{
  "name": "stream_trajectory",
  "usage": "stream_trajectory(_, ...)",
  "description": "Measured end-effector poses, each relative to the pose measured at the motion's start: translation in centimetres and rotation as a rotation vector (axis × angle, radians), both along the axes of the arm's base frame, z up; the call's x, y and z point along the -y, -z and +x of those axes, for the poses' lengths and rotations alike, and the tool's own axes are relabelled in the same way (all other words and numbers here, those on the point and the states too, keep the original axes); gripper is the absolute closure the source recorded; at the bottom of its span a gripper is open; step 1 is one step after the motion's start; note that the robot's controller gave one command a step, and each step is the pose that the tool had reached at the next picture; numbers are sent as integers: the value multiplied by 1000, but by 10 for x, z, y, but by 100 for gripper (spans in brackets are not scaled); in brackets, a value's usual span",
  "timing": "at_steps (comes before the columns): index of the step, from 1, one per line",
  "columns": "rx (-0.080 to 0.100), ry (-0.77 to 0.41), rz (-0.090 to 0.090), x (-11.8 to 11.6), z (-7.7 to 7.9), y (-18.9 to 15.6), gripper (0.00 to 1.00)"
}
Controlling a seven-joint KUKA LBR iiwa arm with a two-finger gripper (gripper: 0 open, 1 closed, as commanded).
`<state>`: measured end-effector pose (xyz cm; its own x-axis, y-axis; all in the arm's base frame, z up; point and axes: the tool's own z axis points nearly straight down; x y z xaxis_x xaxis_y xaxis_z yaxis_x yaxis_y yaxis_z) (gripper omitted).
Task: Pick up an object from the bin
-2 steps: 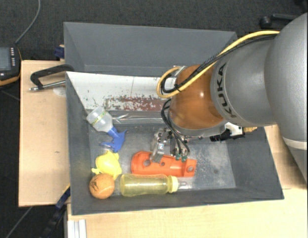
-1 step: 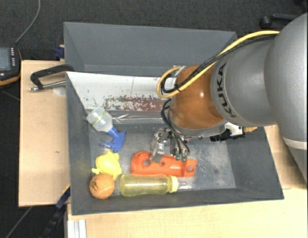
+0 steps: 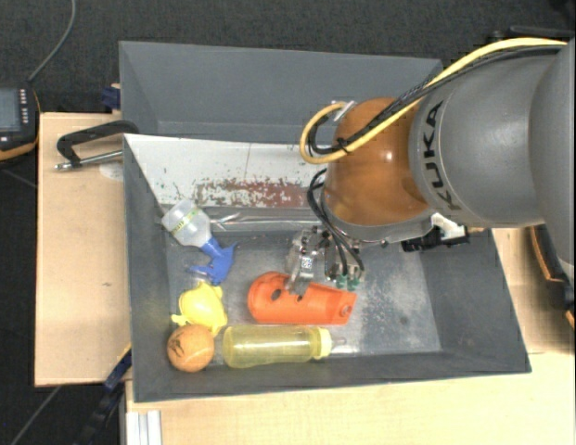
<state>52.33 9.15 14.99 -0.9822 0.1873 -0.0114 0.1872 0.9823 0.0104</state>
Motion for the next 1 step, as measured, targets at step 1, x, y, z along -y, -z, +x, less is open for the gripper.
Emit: stream_trajectory(1,21,13,5,-5,15,10,100)
